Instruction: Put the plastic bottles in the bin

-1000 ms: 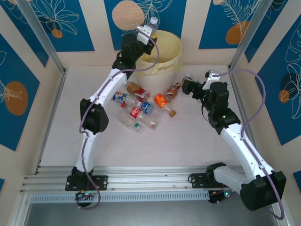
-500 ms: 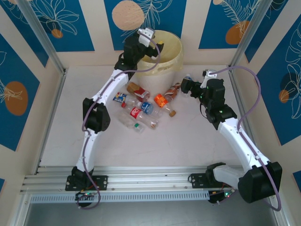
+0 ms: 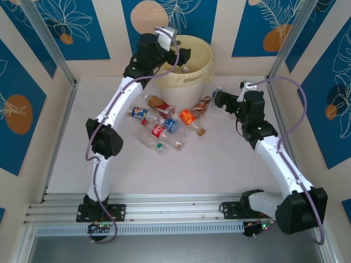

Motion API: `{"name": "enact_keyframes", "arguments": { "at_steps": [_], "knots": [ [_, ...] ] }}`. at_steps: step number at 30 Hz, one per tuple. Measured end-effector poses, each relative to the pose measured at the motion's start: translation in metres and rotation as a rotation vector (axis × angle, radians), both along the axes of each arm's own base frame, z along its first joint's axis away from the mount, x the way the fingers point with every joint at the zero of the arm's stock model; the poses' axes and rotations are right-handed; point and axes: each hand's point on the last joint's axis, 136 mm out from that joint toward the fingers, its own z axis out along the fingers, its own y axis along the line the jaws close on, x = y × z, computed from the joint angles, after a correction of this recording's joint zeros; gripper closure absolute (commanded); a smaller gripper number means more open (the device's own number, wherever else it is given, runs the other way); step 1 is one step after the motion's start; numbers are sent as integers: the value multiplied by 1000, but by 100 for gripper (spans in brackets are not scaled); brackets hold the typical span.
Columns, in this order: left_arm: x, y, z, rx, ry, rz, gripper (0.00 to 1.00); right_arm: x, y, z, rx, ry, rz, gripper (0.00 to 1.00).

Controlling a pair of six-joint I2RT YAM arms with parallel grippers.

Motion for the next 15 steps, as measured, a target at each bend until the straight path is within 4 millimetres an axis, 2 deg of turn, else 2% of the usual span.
{"name": "enact_keyframes", "arguments": {
  "at_steps": [5,7,10,15],
  "knots": [
    [-31,5,25,-57,78,-48,0,14,-26,-47,-11,164,-77,1],
    [-41,8,28,-63,96,-58,0,16,-31,-62,-16,219,-93,0],
    [-60,15,16,-59,139,-72,0,19,-36,-73,-21,268,-108,1],
    [-87,31,-15,-40,179,-59,0,27,-43,-83,-33,302,-118,0]
  ]
}}
